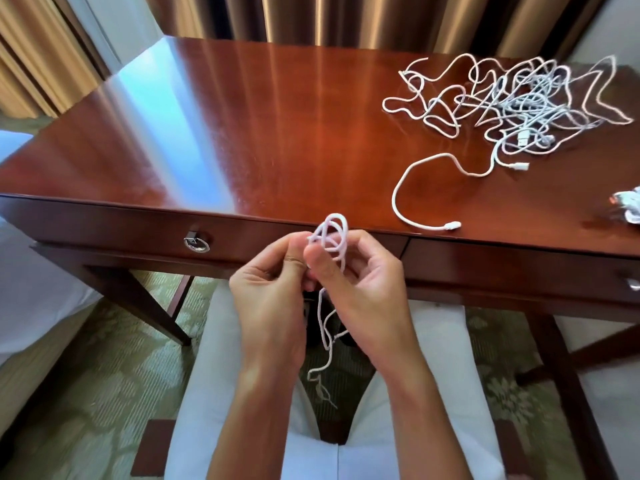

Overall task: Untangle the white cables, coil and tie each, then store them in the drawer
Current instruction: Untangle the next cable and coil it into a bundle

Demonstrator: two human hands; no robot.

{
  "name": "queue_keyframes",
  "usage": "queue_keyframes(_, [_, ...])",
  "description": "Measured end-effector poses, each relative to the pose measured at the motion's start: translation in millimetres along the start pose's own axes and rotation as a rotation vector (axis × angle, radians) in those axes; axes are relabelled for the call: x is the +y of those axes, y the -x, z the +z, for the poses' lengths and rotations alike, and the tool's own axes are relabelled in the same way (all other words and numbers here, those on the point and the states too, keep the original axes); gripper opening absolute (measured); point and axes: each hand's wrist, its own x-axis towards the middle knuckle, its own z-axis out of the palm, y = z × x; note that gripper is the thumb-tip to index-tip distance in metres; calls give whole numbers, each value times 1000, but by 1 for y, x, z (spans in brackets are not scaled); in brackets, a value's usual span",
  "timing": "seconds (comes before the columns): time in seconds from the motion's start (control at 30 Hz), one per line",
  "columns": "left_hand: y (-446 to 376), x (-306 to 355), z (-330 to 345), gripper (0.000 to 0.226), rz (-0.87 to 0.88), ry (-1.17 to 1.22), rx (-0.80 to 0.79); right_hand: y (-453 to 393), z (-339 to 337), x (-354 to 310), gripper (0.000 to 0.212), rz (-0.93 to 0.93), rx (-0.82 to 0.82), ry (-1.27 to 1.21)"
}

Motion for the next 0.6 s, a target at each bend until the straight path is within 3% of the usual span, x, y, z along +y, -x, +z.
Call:
queue_keyframes(0.13, [-11, 2, -8, 23, 22, 31, 62, 1, -20, 11, 33, 64, -144, 267])
queue_keyframes(0.23, [-21, 2, -17, 15, 3, 94, 88, 1, -25, 14, 29, 56, -191, 387])
queue_keyframes(0.43, [-21, -10, -21, 15, 134, -106, 115, 0, -13, 11, 18, -72, -137, -170])
queue_keyframes(0.6, [-14, -23, -16, 14, -21, -43, 23, 0, 5, 19, 23, -137, -29, -117])
